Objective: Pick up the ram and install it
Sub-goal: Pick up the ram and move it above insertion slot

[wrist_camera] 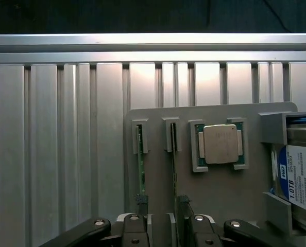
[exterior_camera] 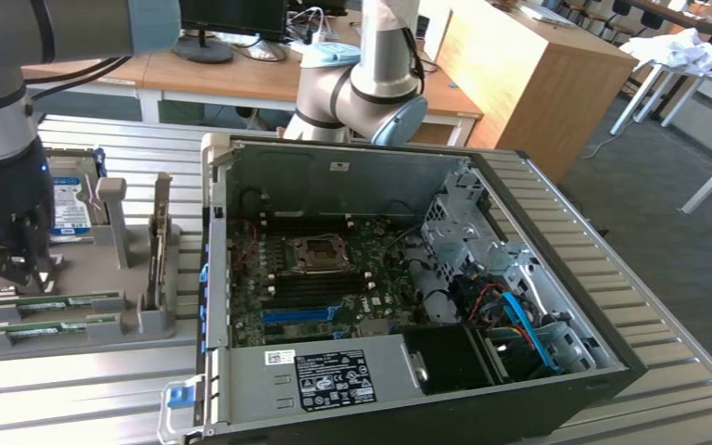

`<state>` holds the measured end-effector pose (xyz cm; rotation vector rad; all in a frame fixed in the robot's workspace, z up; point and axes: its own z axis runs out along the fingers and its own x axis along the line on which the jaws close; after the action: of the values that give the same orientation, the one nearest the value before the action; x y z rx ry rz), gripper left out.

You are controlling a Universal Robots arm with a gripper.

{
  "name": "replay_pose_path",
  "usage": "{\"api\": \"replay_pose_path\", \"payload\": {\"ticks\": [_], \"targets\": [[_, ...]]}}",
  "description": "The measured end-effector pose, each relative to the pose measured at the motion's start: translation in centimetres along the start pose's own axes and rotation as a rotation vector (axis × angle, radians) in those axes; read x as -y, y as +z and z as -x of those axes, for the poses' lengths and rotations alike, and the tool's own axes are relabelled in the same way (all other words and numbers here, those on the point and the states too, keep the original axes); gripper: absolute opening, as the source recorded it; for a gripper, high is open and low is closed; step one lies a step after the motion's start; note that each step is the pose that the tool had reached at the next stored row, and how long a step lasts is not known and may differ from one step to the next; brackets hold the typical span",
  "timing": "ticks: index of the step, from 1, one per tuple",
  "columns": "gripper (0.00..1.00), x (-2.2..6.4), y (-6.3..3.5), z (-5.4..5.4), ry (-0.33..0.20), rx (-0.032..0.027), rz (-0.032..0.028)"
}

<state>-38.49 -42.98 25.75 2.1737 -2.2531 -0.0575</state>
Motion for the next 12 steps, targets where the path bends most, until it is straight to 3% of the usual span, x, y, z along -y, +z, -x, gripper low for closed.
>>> {"api": "replay_pose_path", "payload": {"ticks": [12], "targets": [[0.36, -0.01, -0.01, -0.66, 0.000, 0.0001, -0.0001]]}}
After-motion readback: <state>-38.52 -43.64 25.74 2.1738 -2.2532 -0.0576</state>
